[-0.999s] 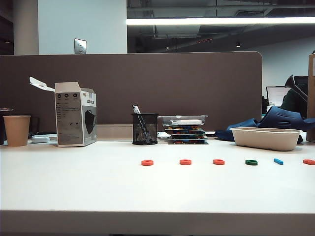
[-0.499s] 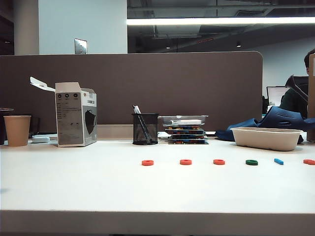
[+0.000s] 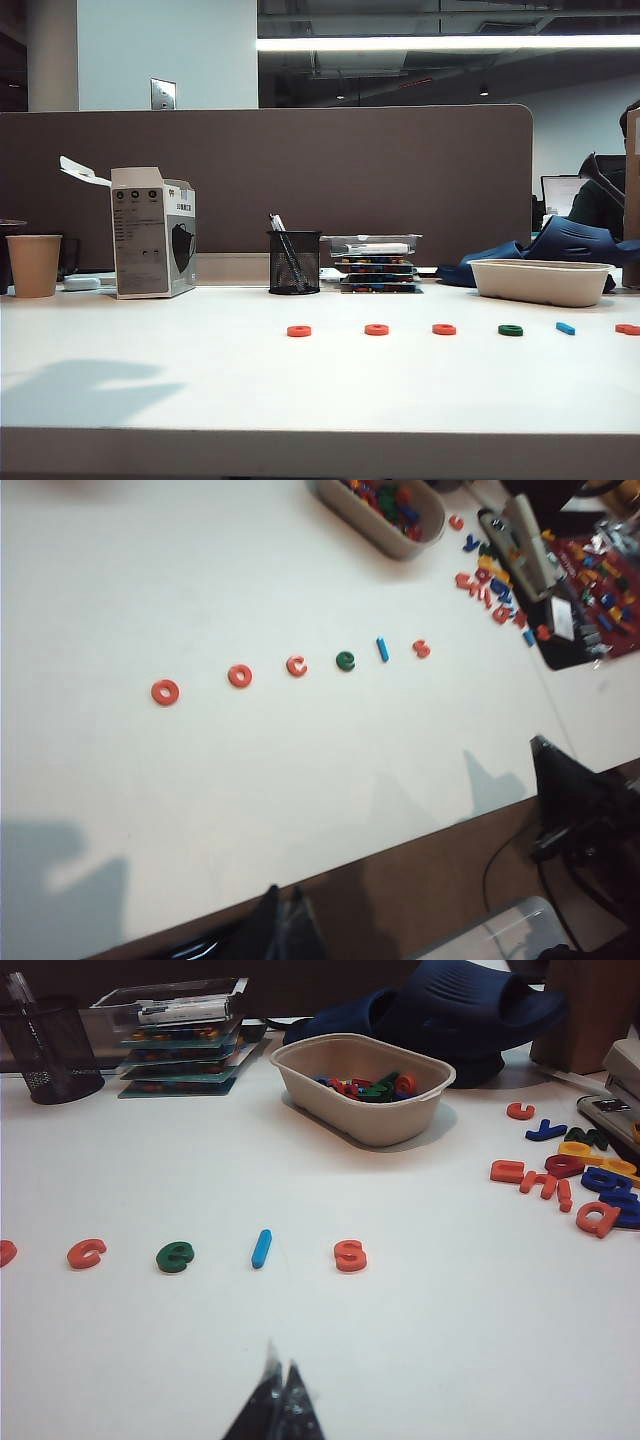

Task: Select the appropriate letters from the row of letter magnets placed on the table to arrange into the word "cool".

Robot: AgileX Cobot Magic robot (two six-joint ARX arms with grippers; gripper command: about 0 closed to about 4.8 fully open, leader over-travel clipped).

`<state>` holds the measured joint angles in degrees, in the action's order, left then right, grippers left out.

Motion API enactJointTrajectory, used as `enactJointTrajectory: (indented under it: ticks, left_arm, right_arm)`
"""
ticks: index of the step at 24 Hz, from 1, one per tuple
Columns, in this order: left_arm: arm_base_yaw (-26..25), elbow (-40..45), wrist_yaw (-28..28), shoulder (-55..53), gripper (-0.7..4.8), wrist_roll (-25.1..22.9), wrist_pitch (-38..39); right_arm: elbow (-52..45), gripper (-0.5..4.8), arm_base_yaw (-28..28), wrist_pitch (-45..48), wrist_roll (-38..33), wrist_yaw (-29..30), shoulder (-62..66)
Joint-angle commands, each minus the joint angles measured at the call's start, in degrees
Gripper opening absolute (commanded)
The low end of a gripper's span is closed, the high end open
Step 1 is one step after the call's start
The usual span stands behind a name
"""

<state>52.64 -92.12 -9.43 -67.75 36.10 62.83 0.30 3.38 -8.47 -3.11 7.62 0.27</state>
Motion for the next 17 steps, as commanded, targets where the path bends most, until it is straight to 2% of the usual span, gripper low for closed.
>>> enactJointTrajectory:
  ticks: [1, 6, 12, 17]
  left_arm:
    - [-0.2, -0.26, -2.27, -0.2, -0.05, 0.83, -0.72]
    - [-0.28, -0.26, -4.0, -0.15, -0.04, 0.57, -0.74]
    - [-0.24, -0.24, -4.7, -0.17, -0.04, 0.57, -0.74]
    - [-0.26, -0.24, -4.83, -0.17, -0.04, 0.57, -0.74]
  right_arm:
    - [-0.24, -0.05, -0.13, 1.07, -0.07, 0.13, -0.35]
    - [-0.17, -0.05, -0.07, 1.09, -4.44, 0.0, -0.35]
    - [1.46, -0.05, -0.09, 2.58, -4.37, -0.17, -0.35]
    - [6.62, -0.06, -0.04, 1.29, -4.31, -1.62, -0.33]
